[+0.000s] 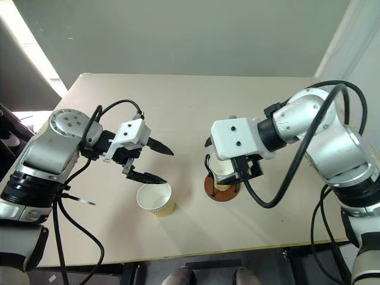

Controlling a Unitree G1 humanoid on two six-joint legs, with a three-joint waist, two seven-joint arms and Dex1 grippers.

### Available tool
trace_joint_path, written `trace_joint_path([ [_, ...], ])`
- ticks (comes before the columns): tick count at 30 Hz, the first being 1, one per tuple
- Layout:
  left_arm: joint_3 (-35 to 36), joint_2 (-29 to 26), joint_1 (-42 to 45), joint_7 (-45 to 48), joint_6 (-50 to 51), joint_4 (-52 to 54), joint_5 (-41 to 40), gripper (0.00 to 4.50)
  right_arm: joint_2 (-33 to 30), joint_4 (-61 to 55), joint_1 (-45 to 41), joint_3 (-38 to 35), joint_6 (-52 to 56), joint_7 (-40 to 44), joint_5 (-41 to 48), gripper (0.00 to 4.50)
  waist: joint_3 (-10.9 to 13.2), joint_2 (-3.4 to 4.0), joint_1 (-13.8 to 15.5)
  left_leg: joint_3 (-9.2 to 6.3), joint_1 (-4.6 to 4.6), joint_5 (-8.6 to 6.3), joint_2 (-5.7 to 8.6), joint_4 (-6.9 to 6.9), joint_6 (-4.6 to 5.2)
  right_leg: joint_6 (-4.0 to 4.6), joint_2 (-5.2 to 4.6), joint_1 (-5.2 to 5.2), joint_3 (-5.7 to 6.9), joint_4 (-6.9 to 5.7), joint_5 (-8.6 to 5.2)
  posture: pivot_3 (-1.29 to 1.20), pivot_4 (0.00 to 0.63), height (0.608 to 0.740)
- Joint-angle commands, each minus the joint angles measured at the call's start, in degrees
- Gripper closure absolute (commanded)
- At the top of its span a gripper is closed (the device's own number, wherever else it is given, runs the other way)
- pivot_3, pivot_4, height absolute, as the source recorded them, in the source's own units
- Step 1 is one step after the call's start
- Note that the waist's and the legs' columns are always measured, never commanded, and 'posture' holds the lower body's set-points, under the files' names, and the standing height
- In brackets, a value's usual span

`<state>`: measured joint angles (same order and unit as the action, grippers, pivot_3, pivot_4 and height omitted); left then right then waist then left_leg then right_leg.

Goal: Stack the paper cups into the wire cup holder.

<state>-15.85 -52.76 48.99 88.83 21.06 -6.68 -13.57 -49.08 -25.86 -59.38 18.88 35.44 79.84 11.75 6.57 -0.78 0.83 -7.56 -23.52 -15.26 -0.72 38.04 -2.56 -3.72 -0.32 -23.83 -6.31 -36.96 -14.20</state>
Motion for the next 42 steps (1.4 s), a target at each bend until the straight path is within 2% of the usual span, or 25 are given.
trace_joint_path([
  [1, -0.2, 0.3, 1.5, 2.3, -2.2, -0.7, 1.1, 0.0, -2.6, -1.5, -0.4, -5.9, 2.4, -1.1, 2.6, 0.02, 0.0, 0.0, 0.0, 0.0, -0.01, 0.0, 0.0, 0.0, 0.0, 0.0, 0.0, -0.02, 0.0, -0.01, 0.0, 0.0, 0.15, 0.74],
  [14, -3.0, 1.3, 2.6, 3.7, -5.8, -3.9, 2.0, 0.0, -4.7, -4.1, -1.6, -8.3, 9.7, -2.3, 9.4, 0.02, 0.0, 0.0, 0.0, 0.0, -0.07, 0.0, -0.01, 0.01, 0.0, -0.02, 0.01, -0.07, 0.0, -0.01, 0.01, 0.0, 0.15, 0.74],
  [30, -5.7, -1.0, -0.1, 3.7, -6.1, -2.3, -0.1, 0.0, -4.3, -3.0, 0.2, -6.1, 7.5, -3.5, 9.6, 0.02, 0.0, 0.0, 0.0, -0.01, -0.12, 0.0, -0.01, 0.06, 0.0, -0.04, 0.01, -0.12, 0.0, -0.01, 0.02, 0.0, 0.15, 0.74],
  [34, -6.6, -1.9, -0.6, 3.7, -6.6, -2.1, -0.5, 0.92, -4.6, -3.3, 1.3, -6.5, 7.1, -3.6, 9.8, 0.0, 0.0, 0.0, 0.0, -0.01, -0.12, 0.0, -0.01, 0.05, 0.0, -0.04, 0.01, -0.12, 0.01, -0.01, 0.02, 0.0, 0.15, 0.74],
  [42, -7.9, -1.3, -0.8, 3.7, -7.4, -3.7, 0.0, 3.76, -5.0, -4.3, 3.0, -7.0, 6.9, -4.2, 10.1, 0.0, 0.0, 0.0, 0.0, -0.02, -0.13, 0.01, -0.01, 0.12, 0.0, -0.07, 0.01, -0.11, 0.02, -0.06, 0.04, 0.0, 0.15, 0.74],
])
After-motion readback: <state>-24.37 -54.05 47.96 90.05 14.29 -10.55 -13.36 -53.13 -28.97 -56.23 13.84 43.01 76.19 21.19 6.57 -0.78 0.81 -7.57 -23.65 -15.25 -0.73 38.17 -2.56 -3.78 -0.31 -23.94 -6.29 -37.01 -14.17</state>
